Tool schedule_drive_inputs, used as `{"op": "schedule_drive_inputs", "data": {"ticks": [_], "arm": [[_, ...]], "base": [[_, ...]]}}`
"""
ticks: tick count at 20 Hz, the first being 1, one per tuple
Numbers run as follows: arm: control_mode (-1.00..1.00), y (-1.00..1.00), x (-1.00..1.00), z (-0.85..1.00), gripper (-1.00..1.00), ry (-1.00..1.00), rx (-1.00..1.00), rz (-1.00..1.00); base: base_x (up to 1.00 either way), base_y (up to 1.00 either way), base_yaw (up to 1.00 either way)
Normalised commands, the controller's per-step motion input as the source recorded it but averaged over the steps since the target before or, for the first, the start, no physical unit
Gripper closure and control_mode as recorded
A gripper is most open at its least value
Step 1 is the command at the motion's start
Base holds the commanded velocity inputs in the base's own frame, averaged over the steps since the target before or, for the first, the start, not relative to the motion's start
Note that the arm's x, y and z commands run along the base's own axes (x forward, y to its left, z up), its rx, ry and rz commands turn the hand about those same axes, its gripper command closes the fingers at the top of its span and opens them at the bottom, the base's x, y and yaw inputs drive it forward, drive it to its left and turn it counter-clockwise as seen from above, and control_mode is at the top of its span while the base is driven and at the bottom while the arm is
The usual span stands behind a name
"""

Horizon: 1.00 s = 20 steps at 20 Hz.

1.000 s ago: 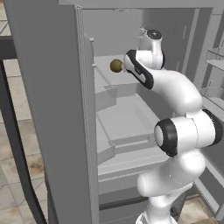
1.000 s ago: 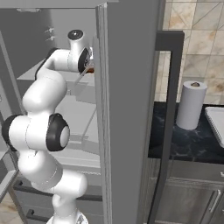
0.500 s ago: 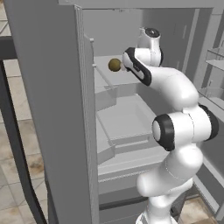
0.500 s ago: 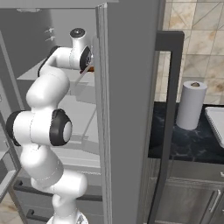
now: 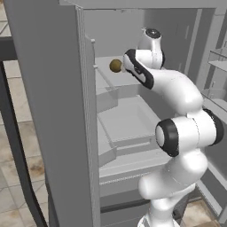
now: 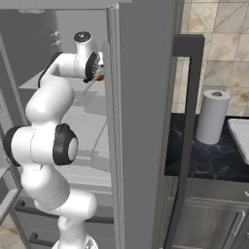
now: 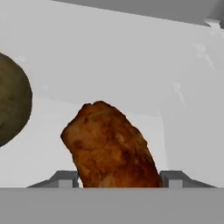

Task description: Place one potato and one chicken drumstick in each tupperware on the nearby counter, to pack two identical lunches.

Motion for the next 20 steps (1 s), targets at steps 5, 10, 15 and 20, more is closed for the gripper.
{"op": "schedule_drive_inputs", "data": {"ticks": [5, 10, 15, 20], "arm": [[-1.0, 0.51, -1.0, -0.51, 1.0, -0.21, 0.0, -0.01], [-1.0, 0.22, -1.0, -0.11, 1.0, -0.25, 0.03, -0.04], [-1.0, 0.0, -1.0, 0.23, 1.0, -0.03, 0.16, -0.06], [-1.0, 0.0, -1.0, 0.29, 1.0, 0.0, 0.2, -0.01]], "base": [[0.0, 0.0, 0.0], [0.0, 0.0, 0.0], [0.0, 0.0, 0.0], [0.0, 0.0, 0.0]]}}
